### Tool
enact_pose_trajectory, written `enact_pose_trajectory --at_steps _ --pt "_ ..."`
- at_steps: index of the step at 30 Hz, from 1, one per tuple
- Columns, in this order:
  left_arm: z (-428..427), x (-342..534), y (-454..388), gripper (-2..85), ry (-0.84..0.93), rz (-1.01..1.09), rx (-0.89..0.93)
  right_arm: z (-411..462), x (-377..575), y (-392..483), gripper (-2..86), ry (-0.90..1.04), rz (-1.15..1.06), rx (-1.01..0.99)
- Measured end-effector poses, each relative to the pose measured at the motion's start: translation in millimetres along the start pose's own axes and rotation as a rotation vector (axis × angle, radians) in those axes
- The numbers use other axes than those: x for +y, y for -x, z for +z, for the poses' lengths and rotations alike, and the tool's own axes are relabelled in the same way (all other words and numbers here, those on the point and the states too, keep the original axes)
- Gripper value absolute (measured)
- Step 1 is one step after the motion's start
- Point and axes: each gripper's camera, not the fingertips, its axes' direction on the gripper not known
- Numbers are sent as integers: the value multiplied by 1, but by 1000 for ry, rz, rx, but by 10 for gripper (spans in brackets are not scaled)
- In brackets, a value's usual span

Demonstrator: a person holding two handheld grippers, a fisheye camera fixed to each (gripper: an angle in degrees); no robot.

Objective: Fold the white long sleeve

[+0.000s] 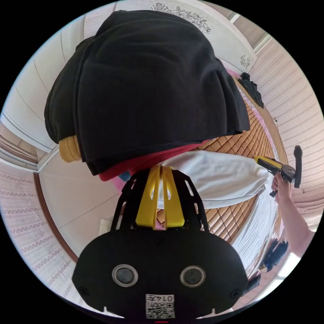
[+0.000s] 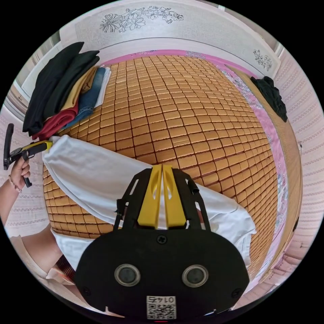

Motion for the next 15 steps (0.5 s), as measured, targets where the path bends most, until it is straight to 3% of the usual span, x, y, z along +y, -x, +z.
enact_pose_trajectory --at_steps 8,12,15 --pt "-3 23 1 -10 -13 -10 71 -21 16 -14 -8 -57 96 -19" --pt "-22 70 -9 -9 113 93 137 -83 107 -36 2 -204 303 -101" --pt "-34 95 -42 -8 187 285 94 -107 202 -37 27 -132 446 -67"
